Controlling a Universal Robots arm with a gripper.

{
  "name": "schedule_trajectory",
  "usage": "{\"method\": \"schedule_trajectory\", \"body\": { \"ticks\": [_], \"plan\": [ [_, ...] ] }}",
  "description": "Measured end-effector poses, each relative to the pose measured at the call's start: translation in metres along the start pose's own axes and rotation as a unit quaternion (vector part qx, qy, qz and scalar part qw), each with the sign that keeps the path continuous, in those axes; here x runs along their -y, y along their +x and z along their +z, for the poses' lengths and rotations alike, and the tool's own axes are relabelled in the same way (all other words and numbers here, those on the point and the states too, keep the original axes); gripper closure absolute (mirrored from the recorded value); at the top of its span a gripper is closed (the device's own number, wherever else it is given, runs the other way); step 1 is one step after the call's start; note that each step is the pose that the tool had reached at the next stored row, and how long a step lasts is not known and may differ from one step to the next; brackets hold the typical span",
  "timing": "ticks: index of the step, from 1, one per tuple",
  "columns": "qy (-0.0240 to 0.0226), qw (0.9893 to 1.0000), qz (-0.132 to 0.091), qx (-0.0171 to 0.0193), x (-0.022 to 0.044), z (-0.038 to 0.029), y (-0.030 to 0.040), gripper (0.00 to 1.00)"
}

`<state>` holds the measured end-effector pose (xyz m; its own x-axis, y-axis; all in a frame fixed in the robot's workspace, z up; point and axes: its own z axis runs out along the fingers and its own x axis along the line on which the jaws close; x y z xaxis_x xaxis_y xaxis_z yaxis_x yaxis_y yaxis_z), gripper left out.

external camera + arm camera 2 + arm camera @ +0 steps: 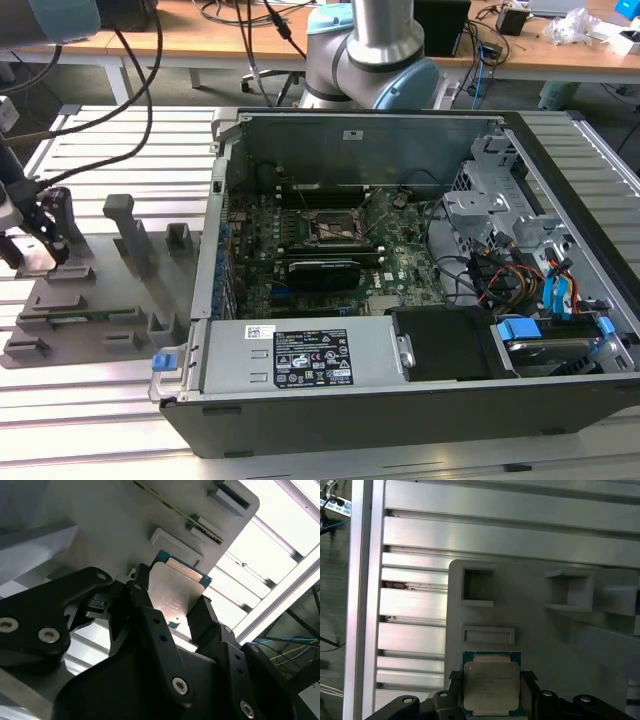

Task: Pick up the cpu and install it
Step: 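Pick up the cpu and move it towards the insertion slot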

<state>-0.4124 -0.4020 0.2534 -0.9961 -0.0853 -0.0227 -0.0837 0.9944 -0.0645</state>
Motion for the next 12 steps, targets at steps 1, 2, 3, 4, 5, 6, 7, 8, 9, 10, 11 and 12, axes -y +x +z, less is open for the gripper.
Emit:
{"method": "schedule_trajectory", "body": {
  "ticks": [1, 2, 3, 4, 5, 6, 7, 8, 9, 10, 11, 12],
  "plan": [
    [0.0000, 1.0000, 0.000, 0.0000, 0.0002, -0.0031, -0.0001, 0.45],
    [0.0000, 1.0000, 0.000, 0.0000, 0.0004, -0.0067, -0.0002, 0.45],
    [0.0000, 1.0000, 0.000, 0.0000, 0.0006, -0.0089, -0.0002, 0.45],
    [0.0000, 1.0000, 0.000, -0.0001, 0.0007, -0.0112, -0.0002, 0.45],
    [0.0000, 1.0000, 0.000, 0.0000, 0.0010, -0.0147, -0.0003, 0.45],
    [0.0000, 1.0000, 0.000, 0.0000, 0.0011, -0.0169, -0.0004, 0.45],
    [0.0000, 1.0000, 0.000, 0.0000, 0.0013, -0.0197, -0.0004, 0.45],
    [0.0000, 1.0000, 0.000, 0.0000, 0.0014, -0.0217, -0.0005, 0.45],
    [0.0000, 1.0000, 0.000, 0.0000, 0.0016, -0.0253, -0.0006, 0.45],
    [0.0000, 1.0000, 0.000, 0.0000, 0.0018, -0.0274, -0.0006, 0.45],
    [0.0000, 1.0000, 0.000, 0.0000, 0.0019, -0.0297, -0.0007, 0.45],
    [0.0000, 1.0000, 0.000, 0.0000, 0.0021, -0.0330, -0.0007, 0.45]
  ]
}}
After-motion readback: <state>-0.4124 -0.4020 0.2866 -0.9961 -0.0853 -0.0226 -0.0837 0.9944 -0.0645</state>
